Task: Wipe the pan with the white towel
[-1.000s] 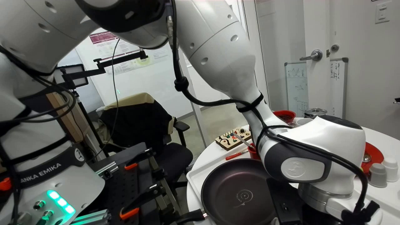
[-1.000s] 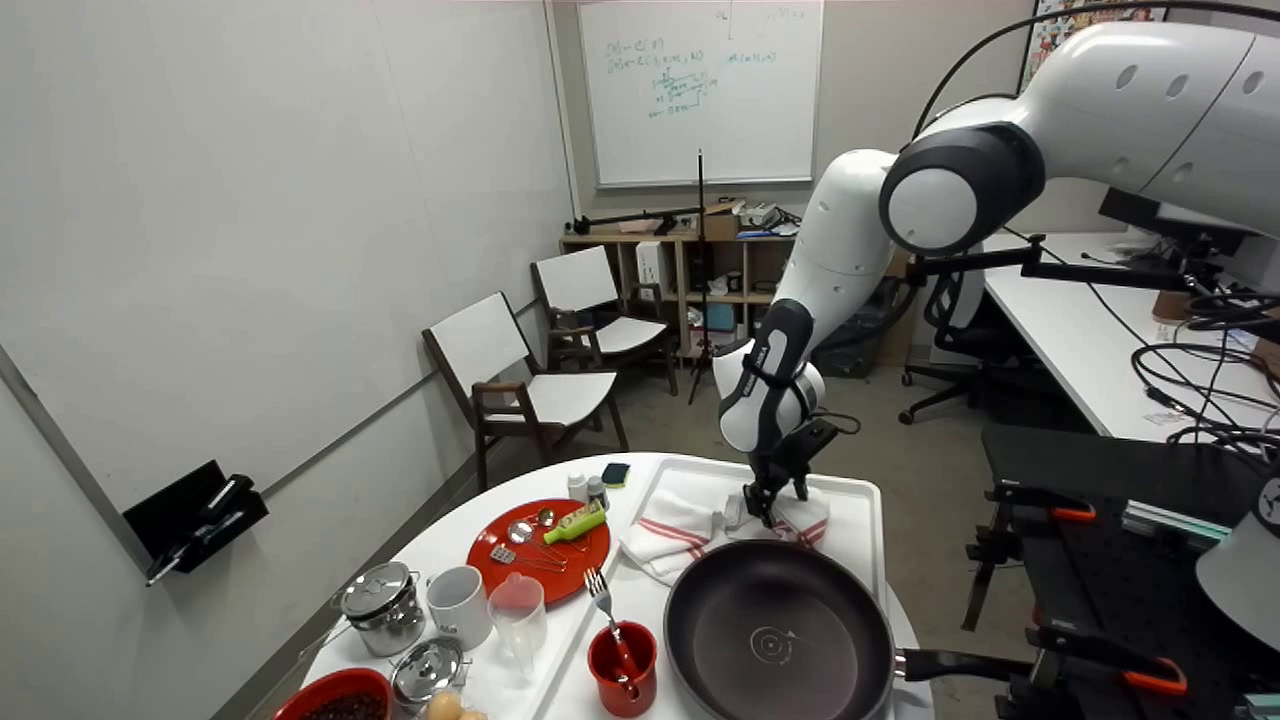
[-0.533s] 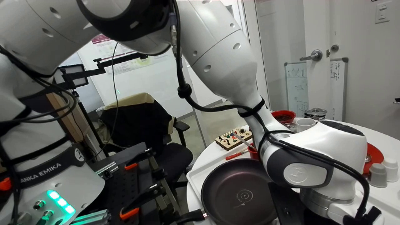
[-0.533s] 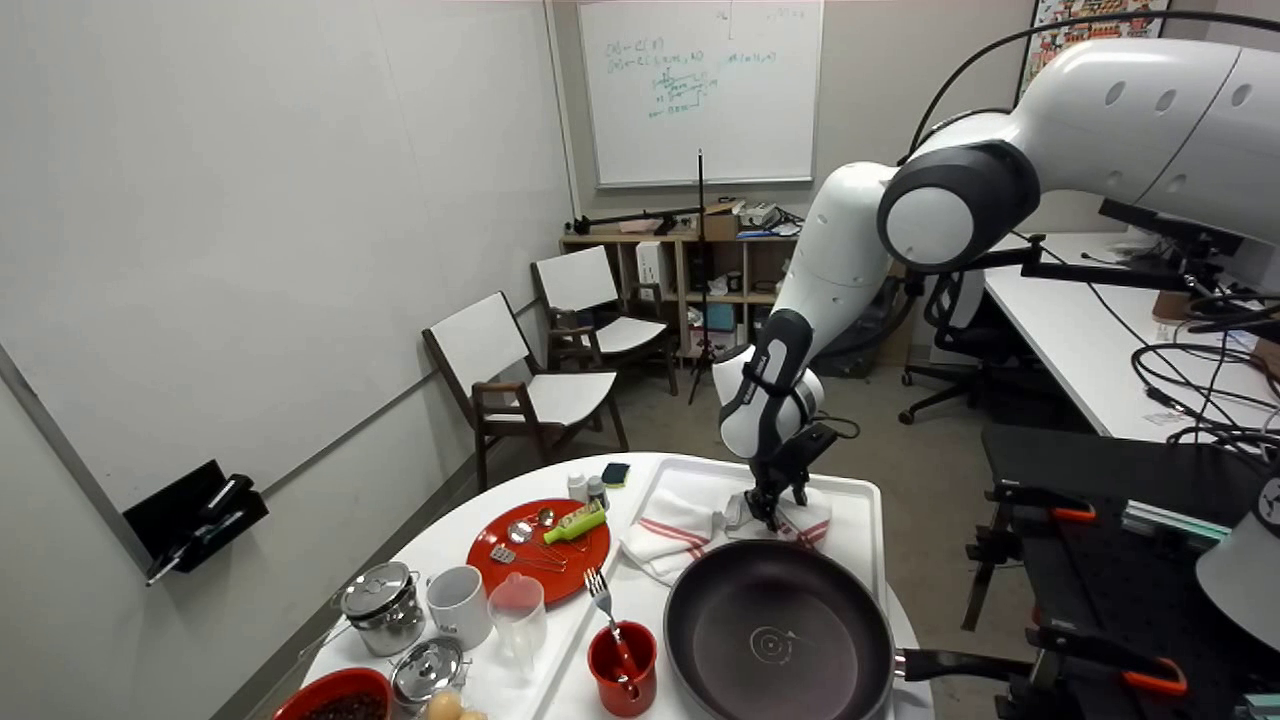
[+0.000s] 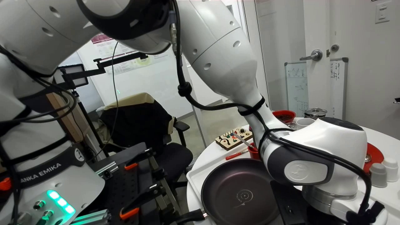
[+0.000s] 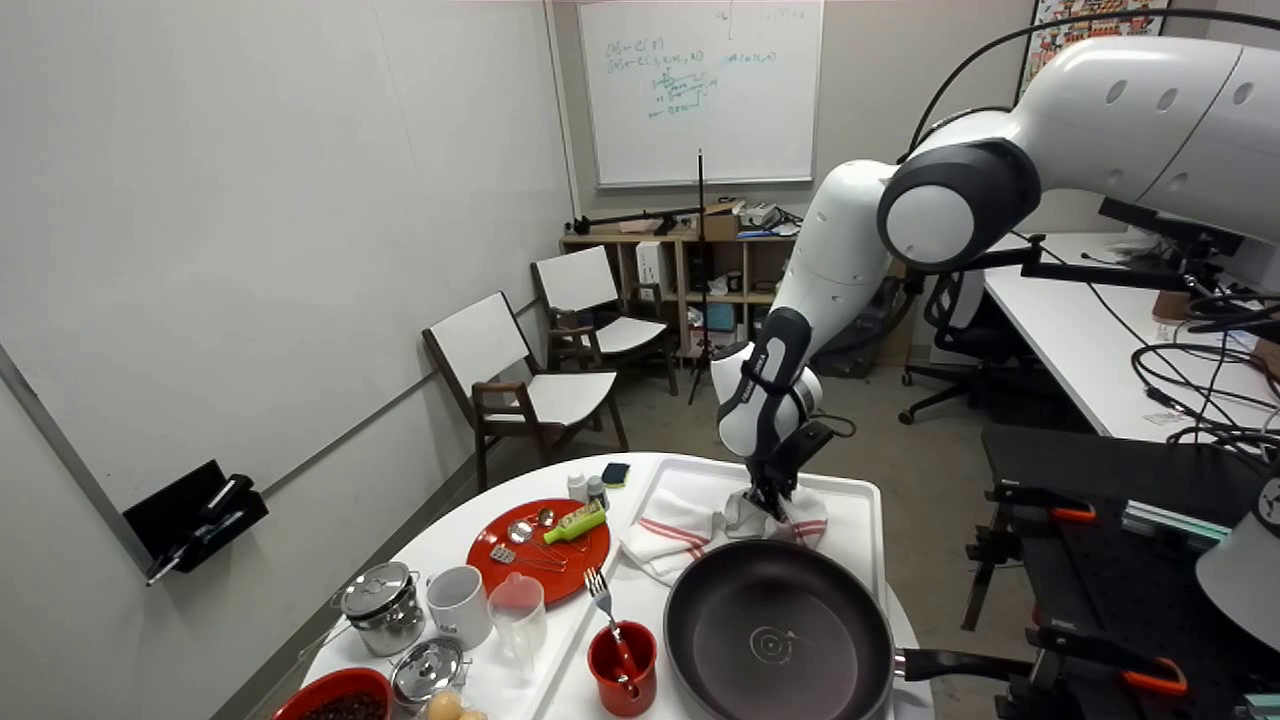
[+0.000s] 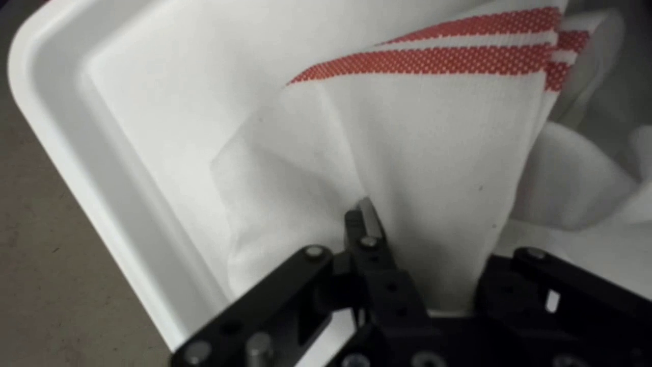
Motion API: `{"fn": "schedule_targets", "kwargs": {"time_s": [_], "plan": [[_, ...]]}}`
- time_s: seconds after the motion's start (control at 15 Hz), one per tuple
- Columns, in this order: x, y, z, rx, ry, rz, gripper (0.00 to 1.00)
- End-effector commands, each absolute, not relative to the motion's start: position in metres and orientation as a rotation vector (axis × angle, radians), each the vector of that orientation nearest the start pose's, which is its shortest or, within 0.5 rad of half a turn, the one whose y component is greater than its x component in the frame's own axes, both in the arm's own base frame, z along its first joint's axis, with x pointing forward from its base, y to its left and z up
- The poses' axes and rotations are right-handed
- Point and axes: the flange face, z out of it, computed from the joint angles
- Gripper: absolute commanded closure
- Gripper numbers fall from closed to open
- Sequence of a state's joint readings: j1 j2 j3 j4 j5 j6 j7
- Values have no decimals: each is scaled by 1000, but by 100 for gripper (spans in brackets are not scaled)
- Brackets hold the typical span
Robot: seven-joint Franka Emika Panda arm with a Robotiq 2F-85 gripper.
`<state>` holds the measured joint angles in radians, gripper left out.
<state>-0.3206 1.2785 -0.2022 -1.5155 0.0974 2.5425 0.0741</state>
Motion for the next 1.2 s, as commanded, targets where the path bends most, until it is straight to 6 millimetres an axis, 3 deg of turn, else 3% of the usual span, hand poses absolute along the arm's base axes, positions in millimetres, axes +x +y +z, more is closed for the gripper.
{"fn": "schedule_targets", "kwargs": {"time_s": [0.0,0.27,0.6,0.87,1.13], "plan": [[519,-301,-88,-3119,859,358,100],[507,-303,-53,-3145,797,220,97],[481,-302,5,-3173,626,-16,97],[467,-281,39,-3159,466,-136,97],[453,-241,61,-3152,243,-219,97]]}}
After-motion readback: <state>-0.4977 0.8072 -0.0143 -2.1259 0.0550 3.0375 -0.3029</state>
